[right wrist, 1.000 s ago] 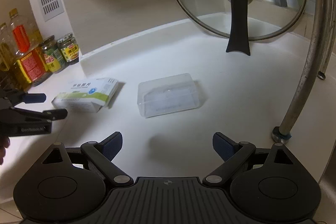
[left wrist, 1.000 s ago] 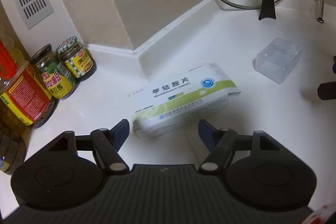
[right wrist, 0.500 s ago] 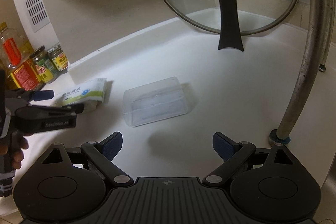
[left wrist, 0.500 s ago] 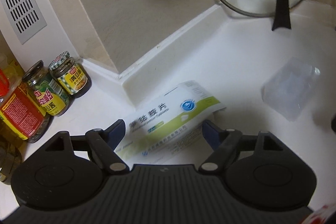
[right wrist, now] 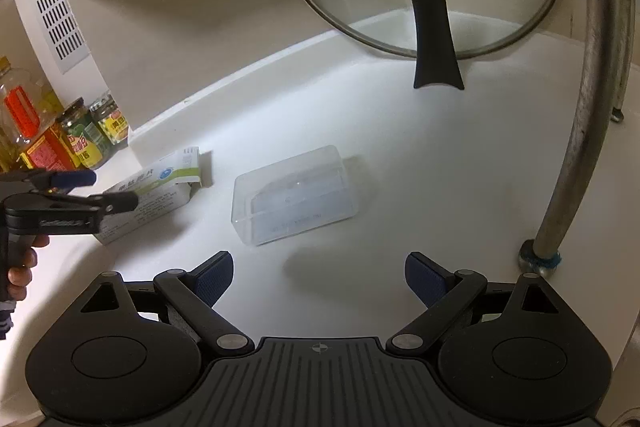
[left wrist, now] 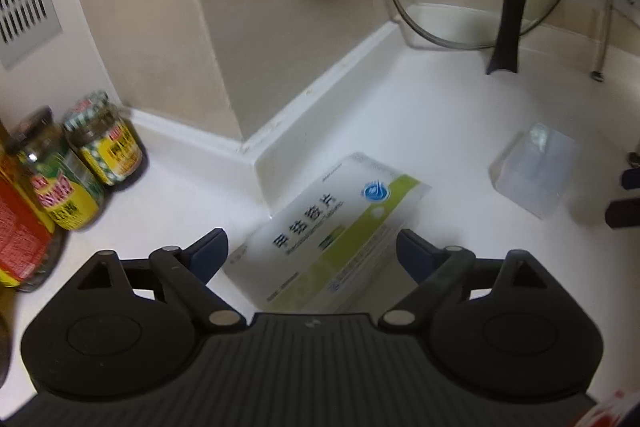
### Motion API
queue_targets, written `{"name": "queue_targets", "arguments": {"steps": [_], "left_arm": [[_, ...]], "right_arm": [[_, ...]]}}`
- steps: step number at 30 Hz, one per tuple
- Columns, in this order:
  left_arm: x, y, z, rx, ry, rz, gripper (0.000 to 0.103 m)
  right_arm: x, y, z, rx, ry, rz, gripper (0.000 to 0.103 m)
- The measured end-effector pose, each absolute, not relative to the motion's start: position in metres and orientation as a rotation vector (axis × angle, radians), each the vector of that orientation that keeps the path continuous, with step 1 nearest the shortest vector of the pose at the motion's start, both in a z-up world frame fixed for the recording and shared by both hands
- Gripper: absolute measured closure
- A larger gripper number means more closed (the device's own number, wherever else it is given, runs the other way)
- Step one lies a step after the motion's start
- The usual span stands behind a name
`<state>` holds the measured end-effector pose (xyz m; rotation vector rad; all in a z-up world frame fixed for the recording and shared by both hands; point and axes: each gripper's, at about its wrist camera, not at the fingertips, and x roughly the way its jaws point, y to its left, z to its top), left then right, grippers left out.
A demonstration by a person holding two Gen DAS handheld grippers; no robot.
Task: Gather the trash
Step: 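Lower the left tool onto the white-and-green medicine box and close on it, then grasp the clear plastic box with the right tool while the left tool holds the medicine box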
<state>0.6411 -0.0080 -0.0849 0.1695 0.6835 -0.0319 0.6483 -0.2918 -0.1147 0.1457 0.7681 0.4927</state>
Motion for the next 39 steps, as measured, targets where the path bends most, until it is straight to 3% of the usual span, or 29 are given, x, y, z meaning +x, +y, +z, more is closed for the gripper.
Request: {"name": "queue_targets", "arguments": {"steps": [13,25,34,37,38,39], "left_arm": [[0.650,0.037,-0.097,0.027,0.704,-0.168,0.010],[0.616,-0.015,-0.099,0.046,0.686,-0.200,0.012],[0.654,-0.039,-0.105,0.122,0.752,-0.108,0.010],[0.661,-0.037,-0.107,0.086,0.764,-0.080,0.017],[0.663,-0.036,-0.108,0.074,0.767,-0.077,0.026],[0.664,-0.036,-0.108,0.065,0.767,-0.073,0.026]], "right_arm": [[0.647,-0.296,-0.115,0.139,0.768,0.457,0.011],[0.651,-0.289,-0.114,0.138,0.758,0.459,0.011],[0.654,-0.277,-0.115,0.092,0.721,0.483,0.011],[0.659,-0.275,-0.115,0.082,0.707,0.496,0.011],[0.661,-0.274,-0.115,0.078,0.700,0.499,0.011],[0.663,-0.272,-0.116,0.074,0.694,0.504,0.011]]}}
